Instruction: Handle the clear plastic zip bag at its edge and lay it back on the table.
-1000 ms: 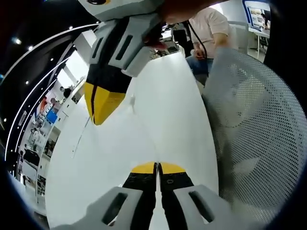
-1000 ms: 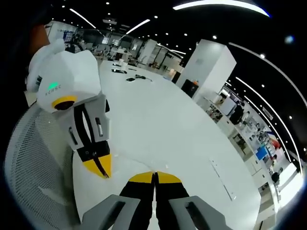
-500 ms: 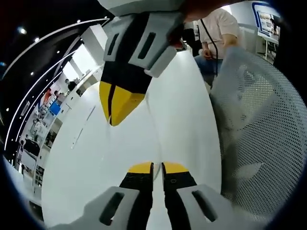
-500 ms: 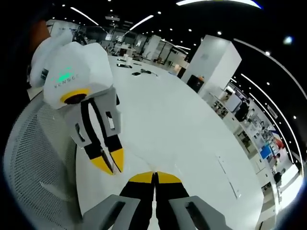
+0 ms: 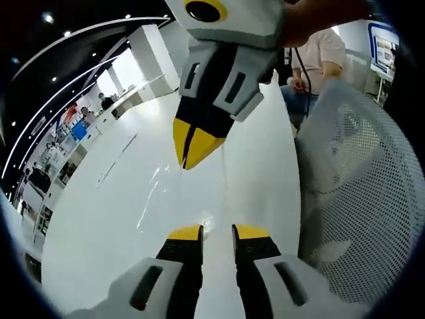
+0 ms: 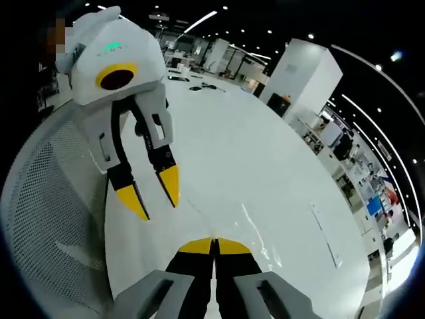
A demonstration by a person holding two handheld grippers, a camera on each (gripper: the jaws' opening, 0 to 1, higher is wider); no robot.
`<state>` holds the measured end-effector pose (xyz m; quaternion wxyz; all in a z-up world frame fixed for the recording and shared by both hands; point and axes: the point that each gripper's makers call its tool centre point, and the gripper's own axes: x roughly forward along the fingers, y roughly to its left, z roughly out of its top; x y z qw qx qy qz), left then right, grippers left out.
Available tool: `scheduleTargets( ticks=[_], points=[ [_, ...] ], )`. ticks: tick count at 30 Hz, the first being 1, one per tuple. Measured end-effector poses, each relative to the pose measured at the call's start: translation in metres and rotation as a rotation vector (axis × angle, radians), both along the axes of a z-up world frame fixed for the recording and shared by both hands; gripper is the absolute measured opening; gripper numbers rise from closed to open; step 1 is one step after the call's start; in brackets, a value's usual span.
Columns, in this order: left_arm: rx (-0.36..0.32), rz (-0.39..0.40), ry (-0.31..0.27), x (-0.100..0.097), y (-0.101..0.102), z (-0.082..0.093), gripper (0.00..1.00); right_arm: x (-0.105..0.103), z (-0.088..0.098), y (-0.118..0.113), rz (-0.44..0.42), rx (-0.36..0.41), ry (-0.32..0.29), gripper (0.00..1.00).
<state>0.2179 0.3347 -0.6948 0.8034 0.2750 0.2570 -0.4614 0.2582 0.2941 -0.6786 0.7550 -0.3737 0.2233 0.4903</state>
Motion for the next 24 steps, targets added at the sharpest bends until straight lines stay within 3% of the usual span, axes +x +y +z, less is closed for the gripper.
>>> scheduleTargets(
  ticks=[8,18,24],
  points=[
    [-0.022,0.078,0.022,0.003,0.016,0.002,0.30,0.010,-0.012,-0.007,-0.007,-0.019,0.010,0.00],
    [-0.172,0.286,0.094,0.005,0.033,0.006,0.62,0.029,-0.019,-0.015,0.033,-0.081,-0.014,0.00],
    [-0.198,0.336,0.130,0.001,0.044,0.000,0.69,0.038,-0.028,-0.023,0.019,-0.103,-0.004,0.00]
  ],
)
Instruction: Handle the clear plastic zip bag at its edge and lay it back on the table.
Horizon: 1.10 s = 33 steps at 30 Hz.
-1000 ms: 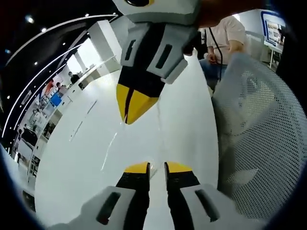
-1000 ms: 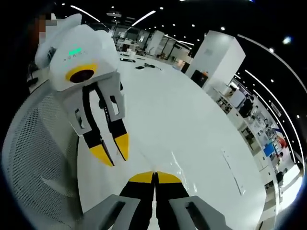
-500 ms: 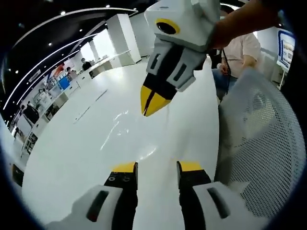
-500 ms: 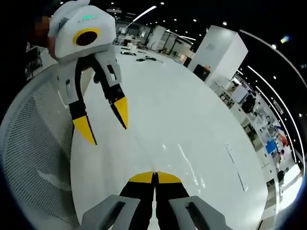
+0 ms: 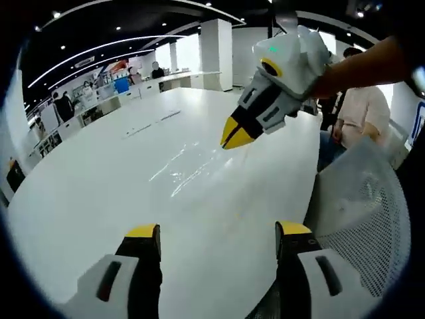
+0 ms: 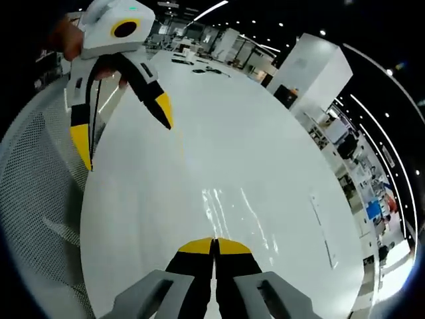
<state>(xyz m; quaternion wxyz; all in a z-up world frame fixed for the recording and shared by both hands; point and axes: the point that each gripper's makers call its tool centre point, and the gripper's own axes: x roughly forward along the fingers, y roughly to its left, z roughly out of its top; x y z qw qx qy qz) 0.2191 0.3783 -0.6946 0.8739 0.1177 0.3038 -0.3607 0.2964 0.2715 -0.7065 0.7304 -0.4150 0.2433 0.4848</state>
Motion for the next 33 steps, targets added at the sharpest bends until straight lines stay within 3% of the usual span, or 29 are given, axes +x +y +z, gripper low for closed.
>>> scheduleTargets(
  ticks=[11,24,33],
  points=[
    [-0.005,0.009,0.025,-0.009,0.004,-0.007,0.65,0.012,-0.009,-0.007,-0.013,-0.043,-0.049,0.00],
    [-0.014,0.029,0.017,-0.006,0.009,-0.005,0.66,0.024,-0.030,-0.021,-0.044,-0.111,-0.036,0.00],
    [0.000,0.024,0.035,-0.008,0.007,-0.008,0.65,0.049,-0.036,-0.019,-0.065,-0.126,-0.078,0.00]
  ],
)
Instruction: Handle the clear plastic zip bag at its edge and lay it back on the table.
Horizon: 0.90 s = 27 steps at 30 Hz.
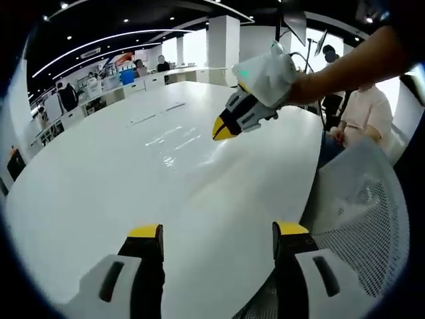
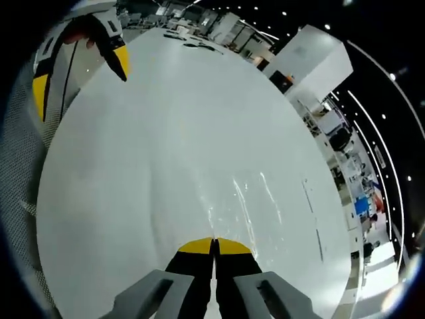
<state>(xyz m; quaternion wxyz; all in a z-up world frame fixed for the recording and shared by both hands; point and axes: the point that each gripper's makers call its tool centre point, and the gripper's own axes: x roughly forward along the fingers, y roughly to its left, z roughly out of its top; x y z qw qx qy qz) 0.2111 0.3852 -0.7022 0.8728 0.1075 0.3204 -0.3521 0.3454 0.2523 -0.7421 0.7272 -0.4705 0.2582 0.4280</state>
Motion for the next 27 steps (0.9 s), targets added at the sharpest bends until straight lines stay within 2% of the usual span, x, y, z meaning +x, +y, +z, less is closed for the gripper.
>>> scheduleTargets(
  ticks=[8,12,13,14,21,25,27],
  points=[
    [0.013,0.006,-0.001,0.003,0.006,-0.001,0.64,0.009,-0.002,0.002,-0.043,0.033,0.018,0.00],
    [0.026,0.001,0.007,0.000,0.006,-0.003,0.64,0.007,-0.005,0.003,-0.037,0.047,0.039,0.00],
    [0.026,-0.001,0.006,0.001,0.006,-0.004,0.64,0.005,-0.010,0.001,-0.049,0.044,0.063,0.01],
    [0.026,-0.002,0.008,0.001,0.006,-0.004,0.64,0.005,-0.011,0.000,-0.046,0.046,0.060,0.02],
    [0.030,-0.019,0.012,-0.001,0.002,-0.006,0.64,-0.005,-0.016,-0.003,-0.092,0.120,0.134,0.07],
    [0.030,-0.022,0.012,-0.002,0.000,-0.005,0.64,-0.006,-0.015,-0.005,-0.126,0.155,0.142,0.08],
    [0.028,-0.022,0.013,-0.002,0.000,-0.006,0.64,-0.007,-0.015,-0.004,-0.141,0.173,0.157,0.13]
  ],
)
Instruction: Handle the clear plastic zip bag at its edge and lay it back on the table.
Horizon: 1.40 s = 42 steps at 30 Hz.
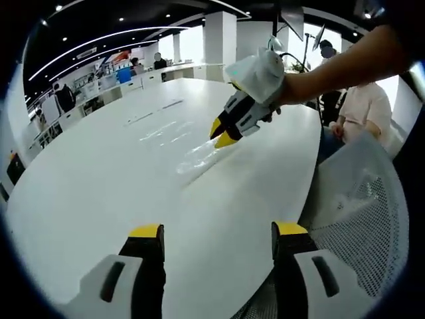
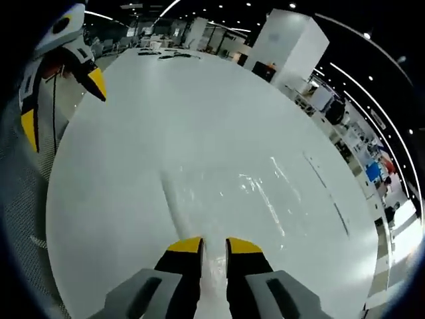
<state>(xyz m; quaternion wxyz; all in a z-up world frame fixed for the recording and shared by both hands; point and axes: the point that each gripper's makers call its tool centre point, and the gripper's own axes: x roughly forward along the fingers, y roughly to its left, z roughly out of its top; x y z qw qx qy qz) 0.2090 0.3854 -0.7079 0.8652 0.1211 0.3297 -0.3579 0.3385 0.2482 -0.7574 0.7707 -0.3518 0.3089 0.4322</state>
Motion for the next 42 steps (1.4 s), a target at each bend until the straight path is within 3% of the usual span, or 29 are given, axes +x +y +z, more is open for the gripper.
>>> scheduleTargets(
  ticks=[9,18,21,22,25,42],
  points=[
    [0.019,-0.027,-0.004,0.000,0.000,-0.005,0.64,-0.007,0.003,0.002,-0.051,0.049,0.033,0.29],
    [0.013,-0.044,-0.024,0.005,-0.008,0.002,0.65,-0.012,0.027,0.001,-0.095,0.122,-0.001,0.43],
    [0.011,-0.043,-0.024,0.004,-0.010,0.004,0.66,-0.016,0.041,0.003,-0.127,0.184,0.003,0.47],
    [0.010,-0.043,-0.024,0.003,-0.011,0.004,0.66,-0.017,0.043,0.001,-0.131,0.186,0.000,0.53],
    [0.005,-0.037,-0.026,0.002,-0.011,0.006,0.66,-0.024,0.058,-0.006,-0.188,0.257,-0.005,0.58],
    [-0.003,-0.022,-0.032,0.001,-0.002,0.004,0.68,-0.048,0.069,-0.016,-0.295,0.384,0.001,0.77]
  ],
)
